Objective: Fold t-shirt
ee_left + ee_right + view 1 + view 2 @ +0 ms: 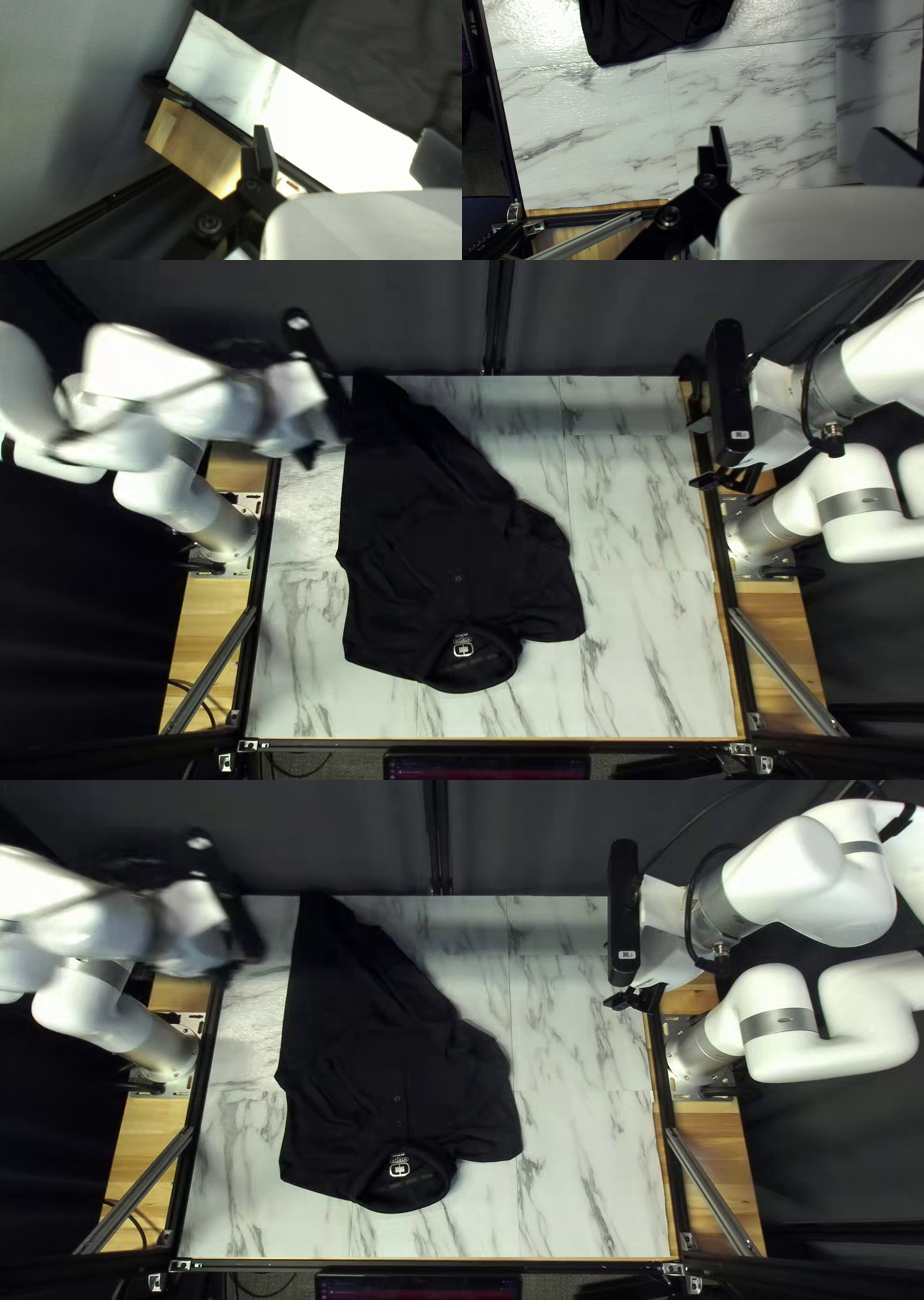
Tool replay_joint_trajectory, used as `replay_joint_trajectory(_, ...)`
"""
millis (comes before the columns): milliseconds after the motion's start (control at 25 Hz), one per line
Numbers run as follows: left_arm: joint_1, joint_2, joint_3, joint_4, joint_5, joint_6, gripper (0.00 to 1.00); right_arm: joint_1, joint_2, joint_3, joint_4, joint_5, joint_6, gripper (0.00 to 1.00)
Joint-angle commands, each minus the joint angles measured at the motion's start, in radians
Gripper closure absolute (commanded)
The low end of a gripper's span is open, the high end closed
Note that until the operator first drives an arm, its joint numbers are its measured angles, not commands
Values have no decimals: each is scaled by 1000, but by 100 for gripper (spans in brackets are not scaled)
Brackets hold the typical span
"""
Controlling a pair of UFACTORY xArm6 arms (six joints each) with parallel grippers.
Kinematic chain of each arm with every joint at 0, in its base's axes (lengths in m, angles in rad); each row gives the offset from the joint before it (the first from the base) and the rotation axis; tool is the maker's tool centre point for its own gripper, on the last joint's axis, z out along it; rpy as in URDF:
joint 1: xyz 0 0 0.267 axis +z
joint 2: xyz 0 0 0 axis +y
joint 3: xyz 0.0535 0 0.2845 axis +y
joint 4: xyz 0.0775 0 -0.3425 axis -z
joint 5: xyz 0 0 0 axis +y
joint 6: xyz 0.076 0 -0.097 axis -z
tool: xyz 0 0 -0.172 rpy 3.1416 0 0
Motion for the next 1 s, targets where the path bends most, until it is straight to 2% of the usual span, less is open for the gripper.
replay_joint_trajectory(40, -186, -65, -115, 7, 166, -35, 0, 0, 0, 0, 0, 0, 0, 0)
replay_joint_trajectory(240, -453, -44, -236, 65, 318, -155, 0, 0, 0, 0, 0, 0, 0, 0)
replay_joint_trajectory(360, -541, -23, -278, 91, 363, -180, 0, 0, 0, 0, 0, 0, 0, 0)
replay_joint_trajectory(1000, -550, -21, -284, 95, 369, -179, 0, 0, 0, 0, 0, 0, 0, 0)
